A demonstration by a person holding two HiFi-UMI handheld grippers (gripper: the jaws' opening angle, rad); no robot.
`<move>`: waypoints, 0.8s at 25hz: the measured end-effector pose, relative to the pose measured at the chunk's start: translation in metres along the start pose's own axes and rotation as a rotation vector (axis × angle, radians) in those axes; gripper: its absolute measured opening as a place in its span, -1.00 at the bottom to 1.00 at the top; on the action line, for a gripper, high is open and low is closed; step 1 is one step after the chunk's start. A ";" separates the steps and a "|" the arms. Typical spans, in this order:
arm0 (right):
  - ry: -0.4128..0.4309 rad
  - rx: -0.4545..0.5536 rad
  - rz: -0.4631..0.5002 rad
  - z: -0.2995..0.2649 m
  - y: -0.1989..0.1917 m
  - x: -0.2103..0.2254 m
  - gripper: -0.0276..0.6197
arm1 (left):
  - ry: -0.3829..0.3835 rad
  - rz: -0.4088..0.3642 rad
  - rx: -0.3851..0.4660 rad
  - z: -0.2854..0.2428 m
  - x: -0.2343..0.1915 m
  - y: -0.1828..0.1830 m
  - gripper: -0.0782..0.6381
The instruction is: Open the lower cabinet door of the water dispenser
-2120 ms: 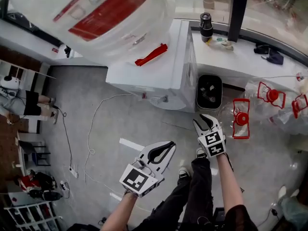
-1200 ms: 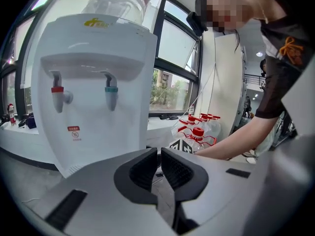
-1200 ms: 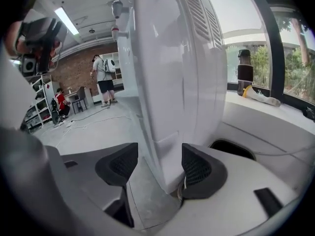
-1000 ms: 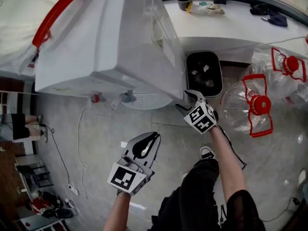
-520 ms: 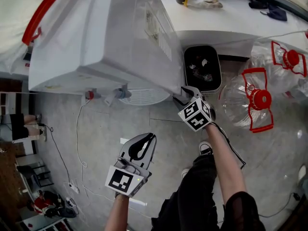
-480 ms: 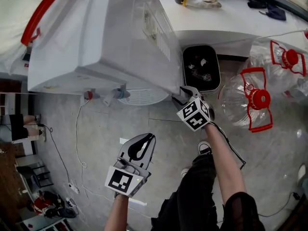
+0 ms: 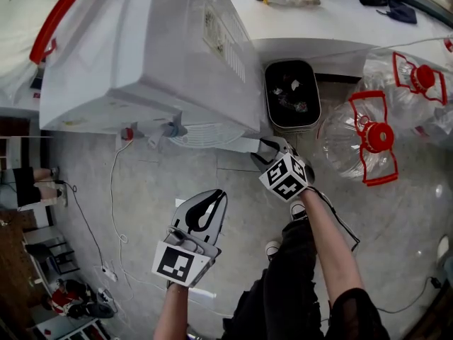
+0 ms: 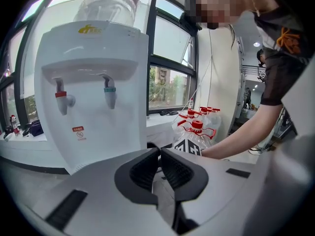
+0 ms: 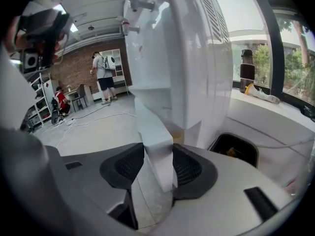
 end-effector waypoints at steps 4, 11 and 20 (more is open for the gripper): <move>0.082 -0.032 0.087 0.003 -0.007 -0.035 -0.30 | 0.000 -0.010 -0.016 0.014 0.006 -0.001 -0.70; 0.169 -0.073 0.095 0.000 -0.011 -0.091 -0.28 | 0.036 -0.032 -0.048 0.052 0.009 -0.016 -0.70; 0.340 -0.126 0.140 -0.012 -0.006 -0.176 -0.27 | 0.182 0.068 -0.014 0.121 -0.001 -0.042 -0.70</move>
Point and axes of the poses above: the fingertips, and each gripper's own axes: z backward along the fingers, x to its right, y out of its top, the point moved 5 cm from there along z, backward along the fingers, and after that the axes turned 1 degree about z, right-handed, at the moved point
